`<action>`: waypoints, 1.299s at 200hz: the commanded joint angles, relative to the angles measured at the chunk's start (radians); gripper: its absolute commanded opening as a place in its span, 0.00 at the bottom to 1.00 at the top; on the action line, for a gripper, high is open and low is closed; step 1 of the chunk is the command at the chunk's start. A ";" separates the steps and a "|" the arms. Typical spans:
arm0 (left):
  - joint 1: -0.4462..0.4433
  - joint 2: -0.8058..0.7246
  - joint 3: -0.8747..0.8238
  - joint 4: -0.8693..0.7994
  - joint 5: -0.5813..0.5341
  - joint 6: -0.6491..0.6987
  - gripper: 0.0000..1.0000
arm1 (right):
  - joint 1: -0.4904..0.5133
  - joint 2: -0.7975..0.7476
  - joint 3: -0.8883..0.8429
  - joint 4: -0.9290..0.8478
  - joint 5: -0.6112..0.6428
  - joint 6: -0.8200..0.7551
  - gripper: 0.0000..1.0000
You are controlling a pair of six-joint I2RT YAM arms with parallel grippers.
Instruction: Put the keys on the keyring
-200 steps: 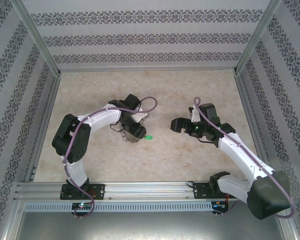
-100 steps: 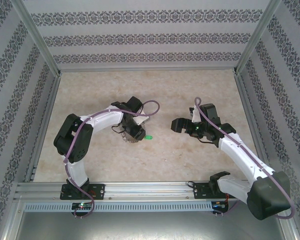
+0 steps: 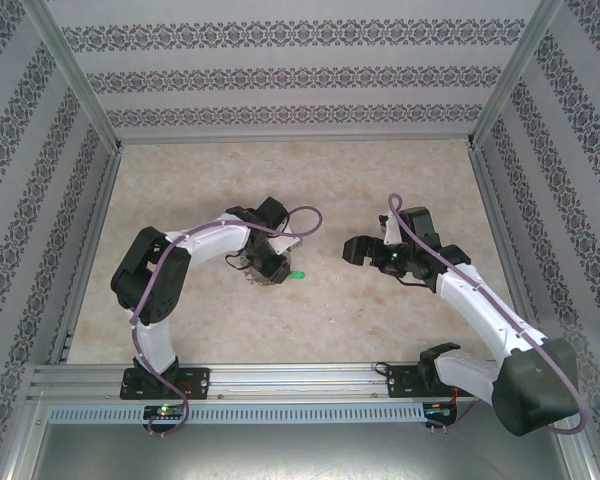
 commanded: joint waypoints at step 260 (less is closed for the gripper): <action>-0.030 -0.087 -0.044 0.023 0.131 -0.072 0.00 | -0.027 -0.044 0.004 -0.025 0.011 -0.045 0.98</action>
